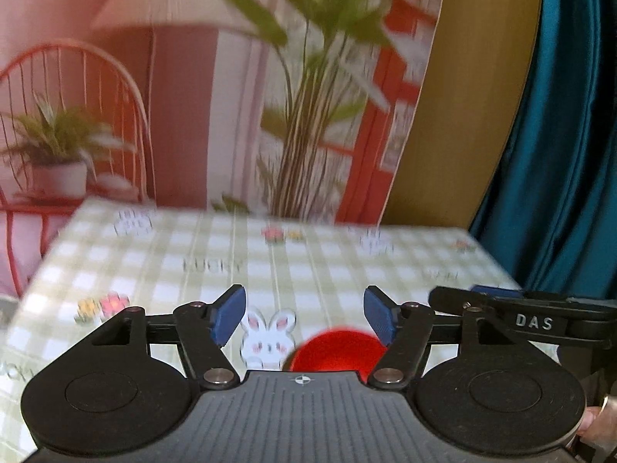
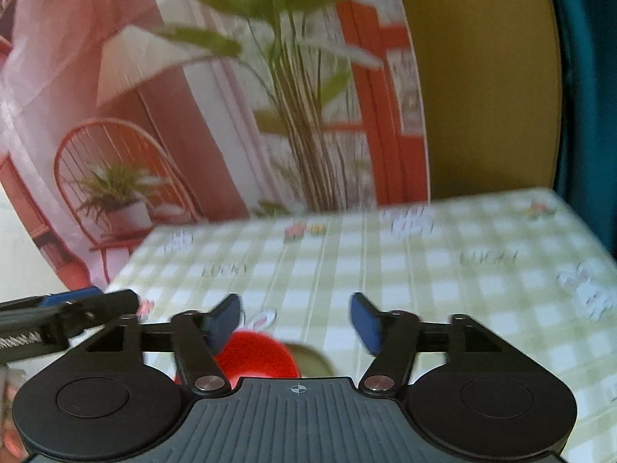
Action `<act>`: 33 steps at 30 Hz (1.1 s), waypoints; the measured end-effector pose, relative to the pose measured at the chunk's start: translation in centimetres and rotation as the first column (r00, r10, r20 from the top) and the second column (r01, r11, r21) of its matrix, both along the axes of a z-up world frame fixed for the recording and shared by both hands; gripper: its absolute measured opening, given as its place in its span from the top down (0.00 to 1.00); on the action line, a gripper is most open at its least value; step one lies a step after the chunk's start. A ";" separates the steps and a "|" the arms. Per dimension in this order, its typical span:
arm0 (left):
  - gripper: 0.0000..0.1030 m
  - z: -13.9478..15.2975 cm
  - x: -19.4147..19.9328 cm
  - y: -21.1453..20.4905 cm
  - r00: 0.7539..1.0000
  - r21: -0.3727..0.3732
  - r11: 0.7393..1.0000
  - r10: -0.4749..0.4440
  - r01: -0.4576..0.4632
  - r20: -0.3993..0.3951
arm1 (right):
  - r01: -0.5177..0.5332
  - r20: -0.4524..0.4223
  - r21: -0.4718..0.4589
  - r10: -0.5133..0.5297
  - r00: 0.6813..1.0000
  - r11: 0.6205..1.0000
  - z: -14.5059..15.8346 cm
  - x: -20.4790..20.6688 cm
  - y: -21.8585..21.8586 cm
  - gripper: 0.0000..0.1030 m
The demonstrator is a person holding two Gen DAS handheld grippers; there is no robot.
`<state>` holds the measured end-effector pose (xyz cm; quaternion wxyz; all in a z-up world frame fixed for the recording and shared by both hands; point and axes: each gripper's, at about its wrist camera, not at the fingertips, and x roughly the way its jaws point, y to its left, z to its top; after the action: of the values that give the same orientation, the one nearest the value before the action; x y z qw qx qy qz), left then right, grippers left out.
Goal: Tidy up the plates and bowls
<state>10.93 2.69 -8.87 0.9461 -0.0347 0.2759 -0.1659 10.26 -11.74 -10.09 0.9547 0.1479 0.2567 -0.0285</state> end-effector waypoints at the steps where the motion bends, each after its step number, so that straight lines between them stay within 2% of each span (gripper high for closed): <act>1: 0.31 0.7 -0.3 0.1 1.000 -0.005 1.000 0.003 -0.003 0.015 | 0.007 0.013 -0.008 -0.007 1.000 1.000 0.8 -0.3 -0.2 0.25; 3: 0.27 2.5 -1.0 0.4 0.998 -0.015 1.000 0.016 -0.015 0.054 | 0.013 0.037 -0.016 -0.012 0.999 1.000 2.1 -0.9 -0.5 0.09; 6: 0.17 4.8 -2.3 0.7 0.991 -0.036 0.999 0.028 -0.024 0.131 | 0.017 0.069 -0.037 -0.015 0.998 0.999 4.1 -2.0 -0.7 0.00; 13: 0.11 8.7 -4.6 1.2 0.978 -0.096 0.995 0.048 -0.029 0.202 | 0.024 0.135 -0.065 -0.015 0.991 0.998 8.1 -4.4 -0.3 0.00; 26: 0.09 12.3 -8.8 1.2 0.948 -0.008 0.989 0.142 -0.146 0.284 | 0.039 0.214 -0.128 -0.011 0.977 0.991 12.7 -7.7 1.4 0.00; 33: 0.09 12.6 -9.3 1.5 0.952 -0.034 0.991 0.132 -0.128 0.276 | 0.035 0.232 -0.137 -0.002 0.973 0.990 13.4 -8.4 1.5 0.00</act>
<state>1.59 4.18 3.70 0.9840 -0.0363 0.1363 -0.1086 1.89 -10.21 3.27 0.9858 0.0851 0.1395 -0.0381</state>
